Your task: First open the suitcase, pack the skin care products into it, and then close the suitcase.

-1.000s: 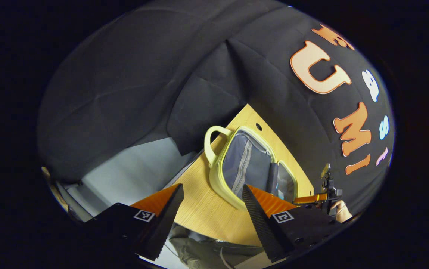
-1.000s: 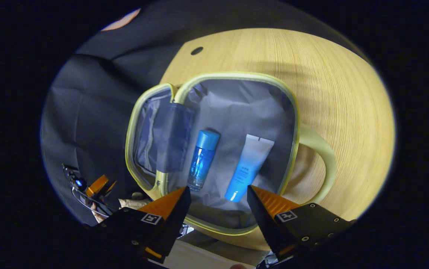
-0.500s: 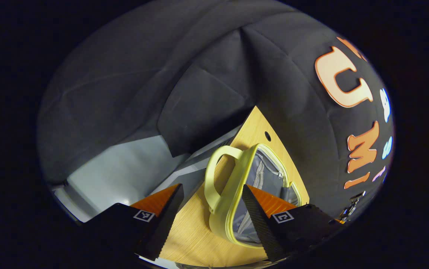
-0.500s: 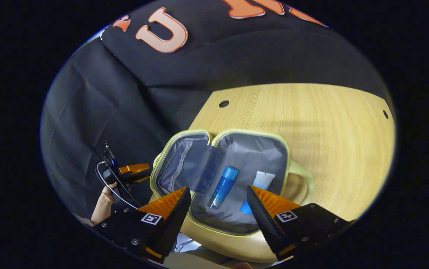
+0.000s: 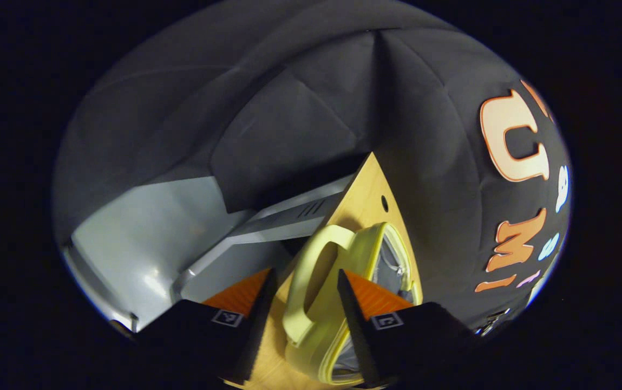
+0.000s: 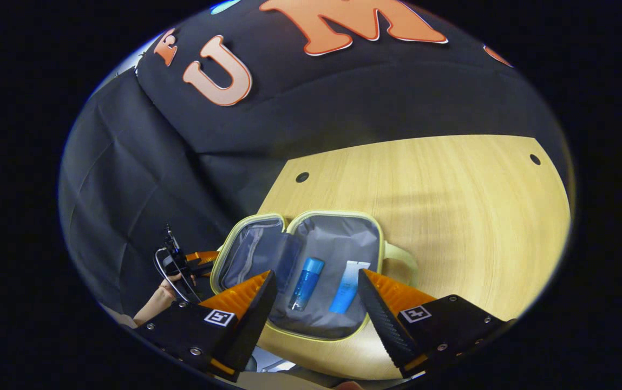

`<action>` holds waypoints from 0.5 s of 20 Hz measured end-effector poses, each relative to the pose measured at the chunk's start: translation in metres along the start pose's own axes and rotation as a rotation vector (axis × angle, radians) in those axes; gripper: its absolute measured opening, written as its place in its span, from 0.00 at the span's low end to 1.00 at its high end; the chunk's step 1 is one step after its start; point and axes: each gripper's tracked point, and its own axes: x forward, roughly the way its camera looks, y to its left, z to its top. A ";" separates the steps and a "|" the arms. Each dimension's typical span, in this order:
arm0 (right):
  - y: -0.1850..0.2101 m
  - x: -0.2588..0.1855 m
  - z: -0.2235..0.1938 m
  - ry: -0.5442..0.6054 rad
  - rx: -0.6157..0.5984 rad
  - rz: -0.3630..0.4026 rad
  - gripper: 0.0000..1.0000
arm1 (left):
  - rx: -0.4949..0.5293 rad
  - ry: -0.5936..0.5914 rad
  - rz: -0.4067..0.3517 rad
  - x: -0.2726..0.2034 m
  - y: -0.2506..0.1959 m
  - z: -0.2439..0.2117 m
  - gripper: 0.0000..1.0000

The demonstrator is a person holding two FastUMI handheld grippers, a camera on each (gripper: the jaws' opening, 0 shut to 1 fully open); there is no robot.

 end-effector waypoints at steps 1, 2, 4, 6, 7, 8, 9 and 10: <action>-0.005 0.001 0.001 -0.011 -0.003 -0.013 0.95 | 0.009 0.010 0.074 0.002 0.012 0.000 0.53; -0.009 0.004 0.002 -0.023 -0.009 -0.025 0.95 | 0.008 0.022 0.116 0.003 0.018 -0.004 0.35; -0.016 0.002 0.007 -0.046 -0.018 -0.047 0.95 | 0.028 0.018 0.138 0.001 0.016 -0.003 0.19; -0.024 0.000 0.014 -0.075 -0.027 -0.070 0.95 | 0.086 -0.003 0.156 -0.003 0.007 0.000 0.11; -0.029 -0.002 0.018 -0.092 -0.033 -0.085 0.95 | 0.118 -0.018 0.176 -0.004 0.000 0.000 0.13; -0.035 -0.004 0.022 -0.106 -0.044 -0.101 0.95 | 0.150 -0.033 0.195 -0.013 -0.008 0.005 0.10; -0.042 -0.007 0.026 -0.116 -0.061 -0.116 0.95 | 0.178 -0.047 0.203 -0.023 -0.024 0.007 0.10; -0.047 -0.010 0.028 -0.122 -0.082 -0.125 0.95 | 0.205 -0.064 0.208 -0.032 -0.041 0.010 0.10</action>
